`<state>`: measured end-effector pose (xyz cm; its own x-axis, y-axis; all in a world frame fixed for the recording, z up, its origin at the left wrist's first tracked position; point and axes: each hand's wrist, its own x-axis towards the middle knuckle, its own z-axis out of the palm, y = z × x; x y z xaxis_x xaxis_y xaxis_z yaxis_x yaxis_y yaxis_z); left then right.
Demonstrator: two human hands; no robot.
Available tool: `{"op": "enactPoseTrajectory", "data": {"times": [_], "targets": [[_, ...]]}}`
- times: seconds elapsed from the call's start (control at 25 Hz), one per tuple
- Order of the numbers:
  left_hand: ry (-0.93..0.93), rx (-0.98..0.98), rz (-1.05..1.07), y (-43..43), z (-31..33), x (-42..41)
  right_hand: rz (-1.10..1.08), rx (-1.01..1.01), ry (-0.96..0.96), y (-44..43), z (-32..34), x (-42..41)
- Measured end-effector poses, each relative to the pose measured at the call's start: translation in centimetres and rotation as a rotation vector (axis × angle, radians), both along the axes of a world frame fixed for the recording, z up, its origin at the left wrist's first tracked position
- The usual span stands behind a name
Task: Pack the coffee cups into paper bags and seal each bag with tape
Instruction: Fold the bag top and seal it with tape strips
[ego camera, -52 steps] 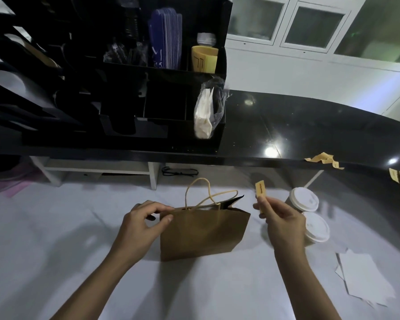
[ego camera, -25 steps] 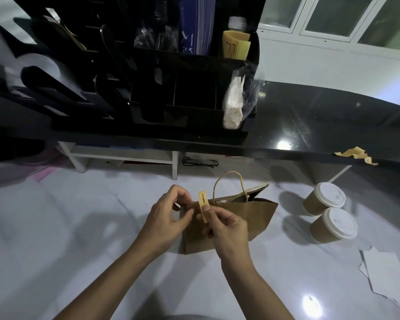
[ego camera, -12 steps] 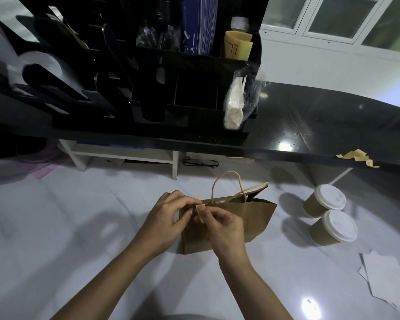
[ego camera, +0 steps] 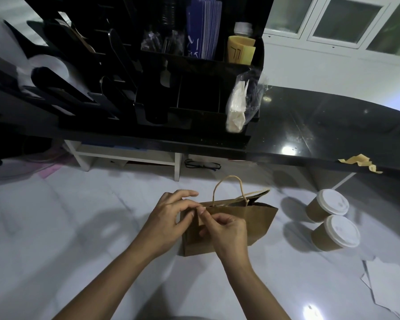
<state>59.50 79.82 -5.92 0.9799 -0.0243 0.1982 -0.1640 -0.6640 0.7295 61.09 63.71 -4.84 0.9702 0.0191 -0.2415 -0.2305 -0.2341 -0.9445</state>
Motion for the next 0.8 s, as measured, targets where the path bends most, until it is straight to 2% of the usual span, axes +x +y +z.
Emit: {"op": "enactPoseTrajectory", "data": {"times": [0.24, 0.52, 0.8], "targets": [[0.013, 0.015, 0.005, -0.3, 0.3, -0.1, -0.029, -0.049, 0.055, -0.4, -1.5, -0.4], [-0.138, 0.061, 0.057, -1.2, -0.2, 0.4, 0.009, -0.103, 0.022, -0.6, -2.0, -0.2], [-0.154, 0.064, 0.063, -0.7, -0.2, 0.5, 0.000, -0.102, 0.025, -1.4, -2.6, 0.1]]}}
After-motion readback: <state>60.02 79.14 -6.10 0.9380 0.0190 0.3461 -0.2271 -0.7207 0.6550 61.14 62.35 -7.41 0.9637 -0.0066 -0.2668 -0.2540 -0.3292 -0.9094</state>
